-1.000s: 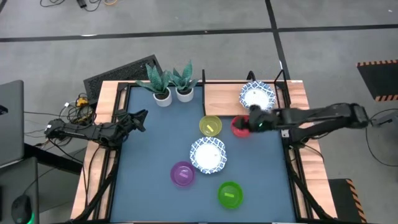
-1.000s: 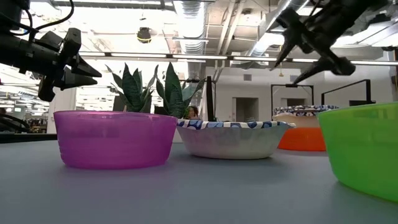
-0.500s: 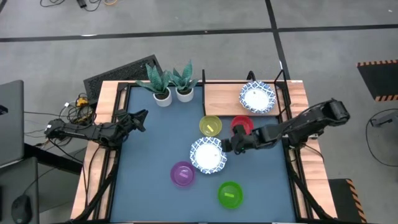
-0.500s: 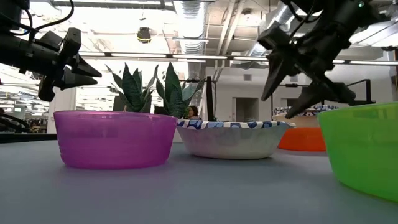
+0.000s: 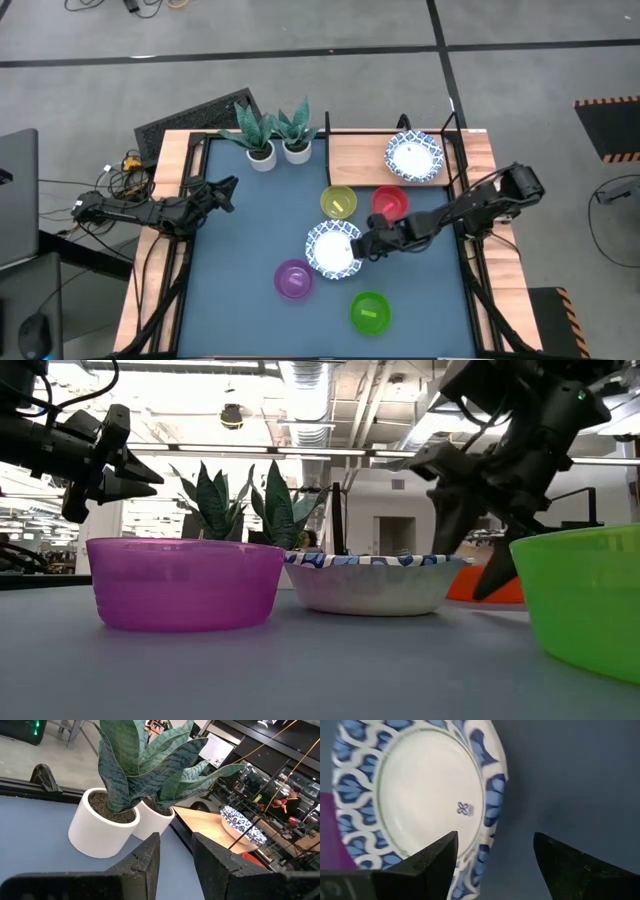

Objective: Place and stack bowls onto a shelf
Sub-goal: Stack the white patterned bowl on the white patterned bowl on the shelf

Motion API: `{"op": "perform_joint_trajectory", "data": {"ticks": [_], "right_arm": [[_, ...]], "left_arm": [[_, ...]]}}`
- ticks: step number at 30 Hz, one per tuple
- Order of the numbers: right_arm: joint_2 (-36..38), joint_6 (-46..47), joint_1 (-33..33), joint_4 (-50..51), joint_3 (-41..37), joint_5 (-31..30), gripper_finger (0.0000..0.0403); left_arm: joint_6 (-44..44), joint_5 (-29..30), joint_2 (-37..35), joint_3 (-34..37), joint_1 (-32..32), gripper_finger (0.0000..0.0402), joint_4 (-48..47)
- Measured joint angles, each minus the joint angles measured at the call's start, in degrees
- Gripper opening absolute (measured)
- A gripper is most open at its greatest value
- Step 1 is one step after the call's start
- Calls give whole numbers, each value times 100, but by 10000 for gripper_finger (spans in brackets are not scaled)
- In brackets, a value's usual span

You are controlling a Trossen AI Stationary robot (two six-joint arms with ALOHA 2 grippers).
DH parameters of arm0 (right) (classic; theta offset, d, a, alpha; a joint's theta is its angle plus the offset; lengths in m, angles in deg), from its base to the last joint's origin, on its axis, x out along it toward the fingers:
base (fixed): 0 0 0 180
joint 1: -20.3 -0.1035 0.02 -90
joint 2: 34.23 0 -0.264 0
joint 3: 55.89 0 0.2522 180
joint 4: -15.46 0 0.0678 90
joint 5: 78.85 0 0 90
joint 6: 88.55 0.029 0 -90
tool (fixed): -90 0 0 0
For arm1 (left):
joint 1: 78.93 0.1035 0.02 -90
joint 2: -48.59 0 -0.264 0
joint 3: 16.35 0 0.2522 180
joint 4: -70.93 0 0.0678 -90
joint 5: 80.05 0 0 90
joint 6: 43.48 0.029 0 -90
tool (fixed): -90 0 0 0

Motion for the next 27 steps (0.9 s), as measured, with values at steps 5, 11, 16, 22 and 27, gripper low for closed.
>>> {"op": "perform_joint_trajectory", "data": {"ticks": [5, 11, 16, 22, 27], "right_arm": [[-99, 14, 2, -19, 0, 115, 270], [-36, 15, 4, -89, 2, 115, 186], [-38, 18, 4, -185, 0, 113, 76], [-39, 16, 0, -438, 0, 114, 21], [-39, 7, 7, -608, 177, 232, 26]], "left_arm": [[1, 0, 0, 0, -1, 98, 0], [4, 2, 0, 0, -1, 98, 0], [4, 2, 0, 0, -1, 98, 0], [4, 4, 0, 0, -1, 98, 0], [4, 4, 0, 0, 1, 98, 0]]}}
